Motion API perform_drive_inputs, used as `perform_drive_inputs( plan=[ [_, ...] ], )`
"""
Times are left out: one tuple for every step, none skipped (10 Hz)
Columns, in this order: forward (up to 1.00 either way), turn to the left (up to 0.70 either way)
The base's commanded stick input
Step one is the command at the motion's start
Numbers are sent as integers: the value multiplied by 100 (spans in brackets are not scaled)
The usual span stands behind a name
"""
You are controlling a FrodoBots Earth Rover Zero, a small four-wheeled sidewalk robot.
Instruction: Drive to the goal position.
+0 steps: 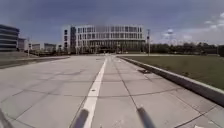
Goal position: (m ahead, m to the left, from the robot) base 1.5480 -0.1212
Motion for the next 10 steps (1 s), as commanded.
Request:
perform_drive_inputs(
  plan=[
    [7,0],
    [7,0],
    [7,0],
    [7,0],
    [7,0],
    [6,0],
    [7,0],
    [7,0],
    [7,0],
    [7,0]
  ],
)
